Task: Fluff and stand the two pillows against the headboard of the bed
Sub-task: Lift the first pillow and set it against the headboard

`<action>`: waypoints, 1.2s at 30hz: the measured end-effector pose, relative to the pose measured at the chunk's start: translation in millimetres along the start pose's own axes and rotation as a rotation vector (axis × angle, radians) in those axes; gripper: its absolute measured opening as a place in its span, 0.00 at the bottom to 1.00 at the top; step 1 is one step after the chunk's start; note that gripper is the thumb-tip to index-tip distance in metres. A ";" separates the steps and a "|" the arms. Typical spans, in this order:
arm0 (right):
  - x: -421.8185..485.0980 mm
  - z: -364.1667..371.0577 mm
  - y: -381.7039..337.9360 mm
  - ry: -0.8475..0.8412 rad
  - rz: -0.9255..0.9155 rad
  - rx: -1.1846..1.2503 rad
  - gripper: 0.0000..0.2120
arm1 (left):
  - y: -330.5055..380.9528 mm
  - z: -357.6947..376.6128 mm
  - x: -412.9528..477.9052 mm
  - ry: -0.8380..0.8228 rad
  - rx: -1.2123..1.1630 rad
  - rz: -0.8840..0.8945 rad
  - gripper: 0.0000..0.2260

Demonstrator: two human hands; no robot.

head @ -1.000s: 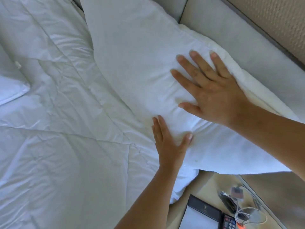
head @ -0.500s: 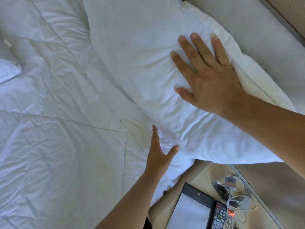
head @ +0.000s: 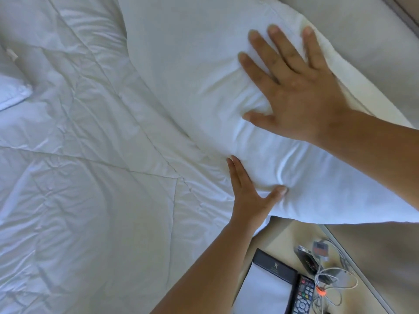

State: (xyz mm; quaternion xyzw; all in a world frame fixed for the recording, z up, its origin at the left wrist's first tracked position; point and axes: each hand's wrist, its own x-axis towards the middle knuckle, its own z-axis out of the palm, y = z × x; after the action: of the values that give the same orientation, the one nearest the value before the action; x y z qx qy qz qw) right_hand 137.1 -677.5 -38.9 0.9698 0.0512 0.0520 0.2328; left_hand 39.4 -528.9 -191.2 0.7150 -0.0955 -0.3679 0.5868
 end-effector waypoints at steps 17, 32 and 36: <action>95.3 -7.7 -59.6 0.110 -0.036 0.062 0.36 | 30.4 -137.4 52.7 0.247 0.050 0.121 0.50; 203.1 33.1 1.3 0.146 -0.071 0.093 0.35 | 75.4 -145.2 136.2 0.227 0.054 0.133 0.54; 205.3 42.0 -1.2 0.099 -0.090 0.134 0.36 | 67.5 -138.3 147.7 0.220 0.042 0.085 0.55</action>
State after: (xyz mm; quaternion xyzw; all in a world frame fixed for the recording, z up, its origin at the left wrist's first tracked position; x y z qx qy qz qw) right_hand 345.3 -669.9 -60.9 0.9762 0.1095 0.0858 0.1665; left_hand 252.6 -526.3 -185.3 0.7584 -0.0682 -0.2600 0.5938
